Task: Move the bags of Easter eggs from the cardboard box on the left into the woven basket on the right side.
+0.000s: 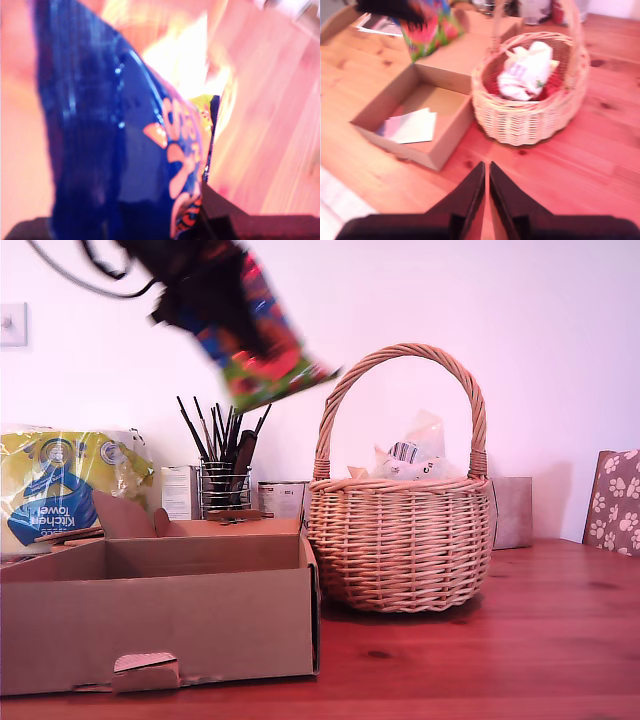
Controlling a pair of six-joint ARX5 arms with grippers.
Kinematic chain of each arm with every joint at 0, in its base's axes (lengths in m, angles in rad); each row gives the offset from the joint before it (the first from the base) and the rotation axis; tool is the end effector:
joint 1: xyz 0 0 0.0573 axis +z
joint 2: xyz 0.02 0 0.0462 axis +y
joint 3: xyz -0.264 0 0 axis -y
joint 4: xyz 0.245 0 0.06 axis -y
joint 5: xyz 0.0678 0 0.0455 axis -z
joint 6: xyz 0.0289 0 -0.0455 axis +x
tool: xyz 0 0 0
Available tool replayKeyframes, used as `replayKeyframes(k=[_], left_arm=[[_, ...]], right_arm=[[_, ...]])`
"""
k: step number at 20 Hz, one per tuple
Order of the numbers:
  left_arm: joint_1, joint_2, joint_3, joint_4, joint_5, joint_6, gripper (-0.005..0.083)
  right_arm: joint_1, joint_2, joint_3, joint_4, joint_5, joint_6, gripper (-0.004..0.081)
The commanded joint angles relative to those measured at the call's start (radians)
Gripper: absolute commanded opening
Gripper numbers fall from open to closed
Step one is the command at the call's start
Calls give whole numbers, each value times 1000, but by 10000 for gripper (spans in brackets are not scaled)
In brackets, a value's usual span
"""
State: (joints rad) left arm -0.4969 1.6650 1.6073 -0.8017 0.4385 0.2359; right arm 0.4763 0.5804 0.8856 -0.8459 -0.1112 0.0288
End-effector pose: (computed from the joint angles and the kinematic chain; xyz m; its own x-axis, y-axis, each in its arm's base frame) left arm 0.3055 -0.1797 0.3409 0.3172 -0.6550 -0.6858 0.8122 0.5610 -0.1601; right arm 0.0853 0.0476 0.3294 0.7063 0.4893 -0.5116 -0.5268 0.8460 0.0818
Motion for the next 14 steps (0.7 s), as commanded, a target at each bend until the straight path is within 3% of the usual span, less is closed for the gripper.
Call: replayKeyframes(k=[1,3,7,12,14], left_arm=[[-39,22,-15,32,-12,-40,117],[-84,16,-52,115,-67,-67,116],[-141,3,-208,429,-141,-179,115],[-235,3,-453,1079,-405,-211,112],[-266,18,-497,1265,-439,-211,109]], right_arm=[[-4,-2,1,-5,21,0,-12],[-4,-2,1,-16,31,0,-12],[-3,-2,1,-41,45,0,-12],[-3,-2,1,-43,45,1,-12],[-3,-2,1,-42,45,2,-12]])
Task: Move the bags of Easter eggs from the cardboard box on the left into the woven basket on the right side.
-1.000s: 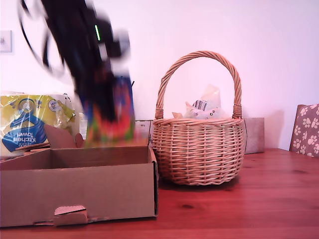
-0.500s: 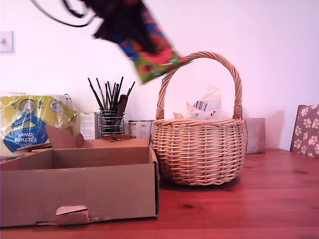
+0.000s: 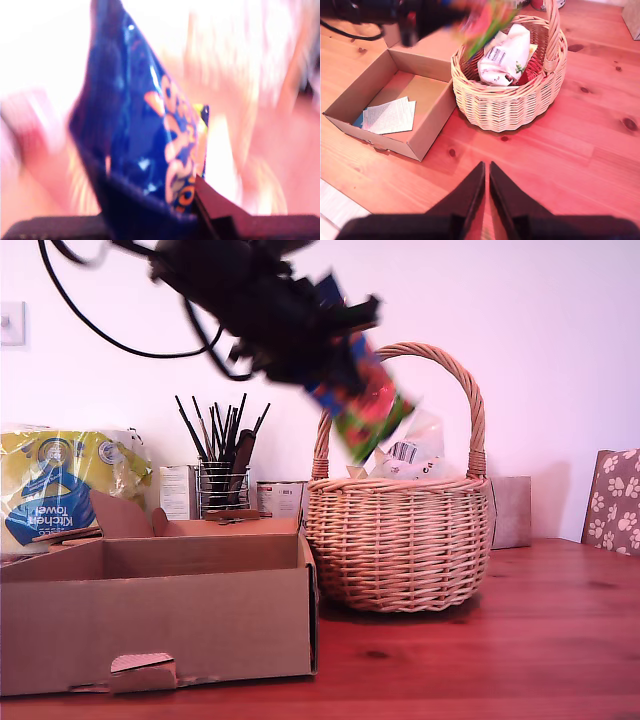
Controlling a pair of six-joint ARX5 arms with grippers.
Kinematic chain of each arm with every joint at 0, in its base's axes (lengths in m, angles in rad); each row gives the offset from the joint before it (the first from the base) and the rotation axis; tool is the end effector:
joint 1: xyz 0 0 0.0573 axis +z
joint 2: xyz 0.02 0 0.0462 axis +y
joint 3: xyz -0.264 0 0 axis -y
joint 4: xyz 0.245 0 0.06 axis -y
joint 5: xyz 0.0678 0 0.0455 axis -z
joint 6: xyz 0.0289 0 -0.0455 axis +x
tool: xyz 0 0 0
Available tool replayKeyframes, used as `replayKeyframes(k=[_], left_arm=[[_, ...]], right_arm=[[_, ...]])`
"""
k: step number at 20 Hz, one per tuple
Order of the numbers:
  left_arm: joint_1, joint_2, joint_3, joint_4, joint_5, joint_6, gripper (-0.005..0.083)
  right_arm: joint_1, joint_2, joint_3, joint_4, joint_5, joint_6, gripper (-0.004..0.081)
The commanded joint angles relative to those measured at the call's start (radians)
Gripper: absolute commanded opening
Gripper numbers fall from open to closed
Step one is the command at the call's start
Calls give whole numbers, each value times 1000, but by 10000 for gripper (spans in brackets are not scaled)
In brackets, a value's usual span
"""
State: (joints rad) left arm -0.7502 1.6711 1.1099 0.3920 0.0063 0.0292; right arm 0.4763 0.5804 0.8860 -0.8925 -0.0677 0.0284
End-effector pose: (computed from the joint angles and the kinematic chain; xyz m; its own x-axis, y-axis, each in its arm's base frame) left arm 0.2787 -0.2600 0.2703 0.7168 -0.6766 -0.1684 0.6896 0.7236 0.0277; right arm 0.0838 0.0454 0.3257 0.7073 0.4410 -0.5525 -0.4933 0.8677 0.0611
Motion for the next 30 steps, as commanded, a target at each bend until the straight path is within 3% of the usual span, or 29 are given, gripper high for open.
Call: replayKeyframes(k=[1,7,10,20,22,25,26,27,29,30], left_arm=[[-21,29,1,94,-9,-4,110],[-14,183,1,233,-68,-1,110],[-4,213,1,238,-68,50,110],[21,340,2,288,-166,51,110],[19,344,3,286,-159,50,110],[15,344,9,280,-52,50,112],[15,343,14,265,-27,49,155],[14,336,24,232,0,46,292],[8,311,43,143,19,47,649],[6,289,49,93,21,51,721]], right_arm=[[-3,-2,1,6,1,6,-12],[-3,-2,3,12,0,10,-12],[-3,-2,3,12,0,10,-12],[-3,-1,3,13,0,10,-12],[-3,-1,3,13,-1,10,-12],[-3,-1,3,13,-2,10,-12],[-3,-1,3,13,-5,11,-12],[-3,-1,3,13,-5,21,-12],[-3,-1,3,12,-11,25,-12],[-3,-1,3,12,-11,25,-12]])
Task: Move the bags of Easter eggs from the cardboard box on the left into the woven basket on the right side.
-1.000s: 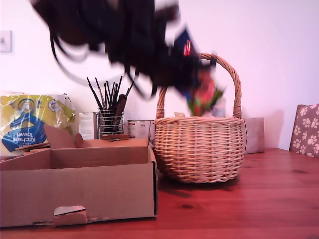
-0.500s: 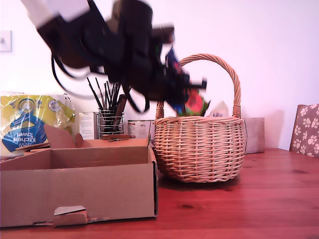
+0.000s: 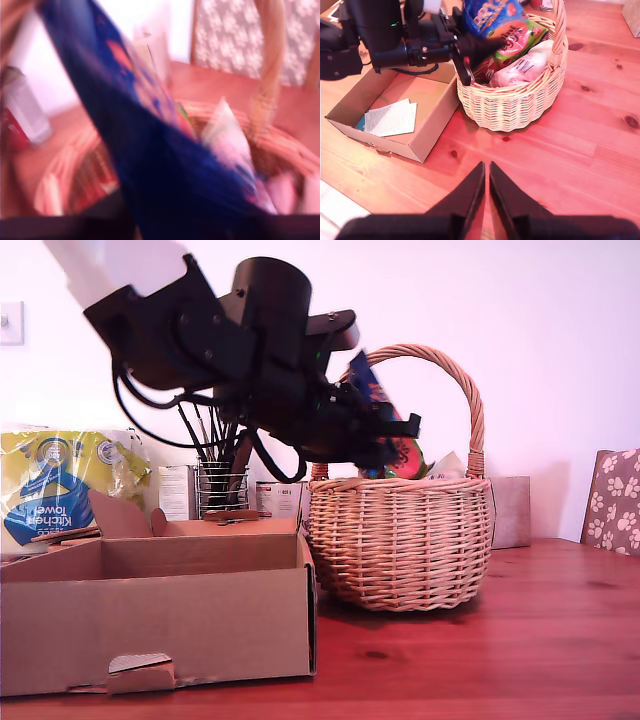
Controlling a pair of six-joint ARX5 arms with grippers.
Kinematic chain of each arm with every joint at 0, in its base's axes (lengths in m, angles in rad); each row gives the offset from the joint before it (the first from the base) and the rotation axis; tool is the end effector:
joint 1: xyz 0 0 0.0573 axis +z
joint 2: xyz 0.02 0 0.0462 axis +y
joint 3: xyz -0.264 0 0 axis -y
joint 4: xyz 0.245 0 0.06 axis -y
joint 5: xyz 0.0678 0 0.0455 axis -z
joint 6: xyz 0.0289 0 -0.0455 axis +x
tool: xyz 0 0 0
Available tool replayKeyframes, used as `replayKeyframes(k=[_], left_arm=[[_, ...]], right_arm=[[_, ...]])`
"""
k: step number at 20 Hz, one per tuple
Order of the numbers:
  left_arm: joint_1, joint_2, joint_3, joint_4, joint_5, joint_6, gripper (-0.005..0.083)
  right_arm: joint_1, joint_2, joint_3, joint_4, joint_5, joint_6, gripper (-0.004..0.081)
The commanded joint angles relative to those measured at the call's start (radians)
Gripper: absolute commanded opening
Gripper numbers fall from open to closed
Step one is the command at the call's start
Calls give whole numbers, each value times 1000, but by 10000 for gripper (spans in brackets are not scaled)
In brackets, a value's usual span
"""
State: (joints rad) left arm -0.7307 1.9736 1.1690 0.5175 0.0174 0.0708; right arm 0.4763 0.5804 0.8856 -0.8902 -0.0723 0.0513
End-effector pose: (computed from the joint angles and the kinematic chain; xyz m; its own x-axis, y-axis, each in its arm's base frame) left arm 0.3194 -0.2869 0.1841 0.7025 -0.6529 -0.2831 0.6929 0.7183 0.0629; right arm 0.0839 0.0456 0.3258 0.7059 0.4455 -0.5508 -0.4850 0.8706 0.0826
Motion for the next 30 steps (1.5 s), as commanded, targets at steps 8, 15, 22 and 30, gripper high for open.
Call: replayKeyframes(k=[8,15,22,30], left_arm=[[-20,-292,-7,-409,8,42,724],[0,-501,-7,-784,-165,42,547],[39,-589,-43,-854,-171,62,7],[280,-915,-490,-451,25,-38,8]], right_arm=[[-3,-1,3,10,-6,2,-12],[-3,-1,3,22,-6,1,-12],[-3,-1,-49,296,14,-1,-12],[-54,-58,-272,683,108,-14,-12]])
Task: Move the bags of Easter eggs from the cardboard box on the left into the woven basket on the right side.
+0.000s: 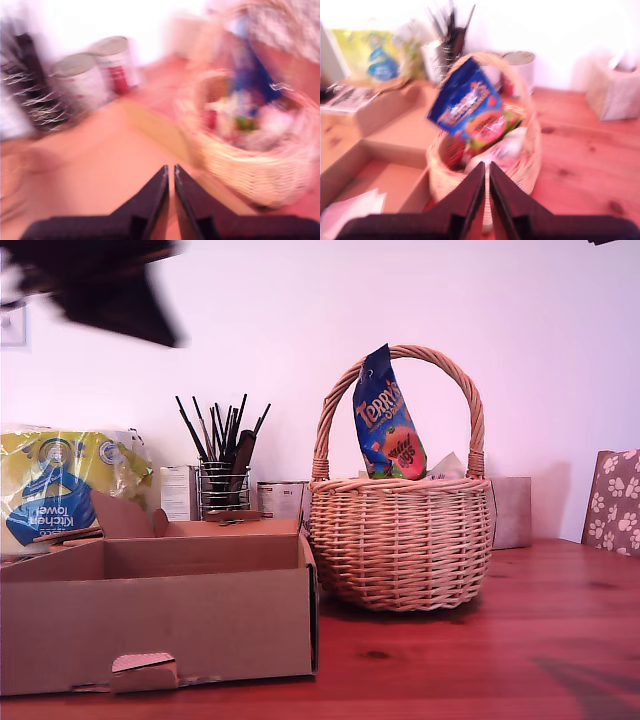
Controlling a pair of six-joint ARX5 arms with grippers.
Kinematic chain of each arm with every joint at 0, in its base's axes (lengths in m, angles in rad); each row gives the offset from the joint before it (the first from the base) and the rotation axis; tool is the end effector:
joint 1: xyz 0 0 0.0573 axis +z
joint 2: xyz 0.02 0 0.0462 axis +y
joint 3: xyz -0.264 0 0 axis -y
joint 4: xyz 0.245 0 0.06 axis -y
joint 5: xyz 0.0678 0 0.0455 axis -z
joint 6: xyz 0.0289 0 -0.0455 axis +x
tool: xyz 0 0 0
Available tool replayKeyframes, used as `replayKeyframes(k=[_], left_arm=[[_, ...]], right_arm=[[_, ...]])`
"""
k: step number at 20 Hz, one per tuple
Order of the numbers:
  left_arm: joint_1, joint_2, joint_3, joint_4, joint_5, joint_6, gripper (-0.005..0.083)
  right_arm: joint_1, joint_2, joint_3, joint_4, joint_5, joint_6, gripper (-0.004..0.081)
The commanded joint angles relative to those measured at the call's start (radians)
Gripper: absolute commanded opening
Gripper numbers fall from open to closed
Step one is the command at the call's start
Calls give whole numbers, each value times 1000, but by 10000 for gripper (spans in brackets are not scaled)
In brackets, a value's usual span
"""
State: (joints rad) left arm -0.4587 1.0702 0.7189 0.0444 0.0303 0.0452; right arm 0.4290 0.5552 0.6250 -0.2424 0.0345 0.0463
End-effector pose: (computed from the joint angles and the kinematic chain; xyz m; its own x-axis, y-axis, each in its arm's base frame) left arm 0.2113 -0.1053 0.2779 0.8409 -0.4491 -0.3020 0.4802 0.8765 0.0339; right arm 0.1197 0.0536 0.3030 0.9097 0.3782 -0.1716 -0.3772 0.9253 0.0397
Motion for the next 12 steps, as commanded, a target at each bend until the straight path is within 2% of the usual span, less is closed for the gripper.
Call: replayKeyframes(k=[1,3,7,12], left_arm=[[37,-53,-87,47,29,-14,8],[71,-144,-168,58,48,-39,8],[77,-352,-287,48,37,-77,9],[77,-514,-306,-51,24,-83,9]], right_arm=[[-17,-47,-29,60,-2,-26,-12],[-31,-76,-48,35,-29,-48,-12],[-32,-172,-51,10,-50,-54,-12],[-32,-249,-51,-132,-24,11,-12]])
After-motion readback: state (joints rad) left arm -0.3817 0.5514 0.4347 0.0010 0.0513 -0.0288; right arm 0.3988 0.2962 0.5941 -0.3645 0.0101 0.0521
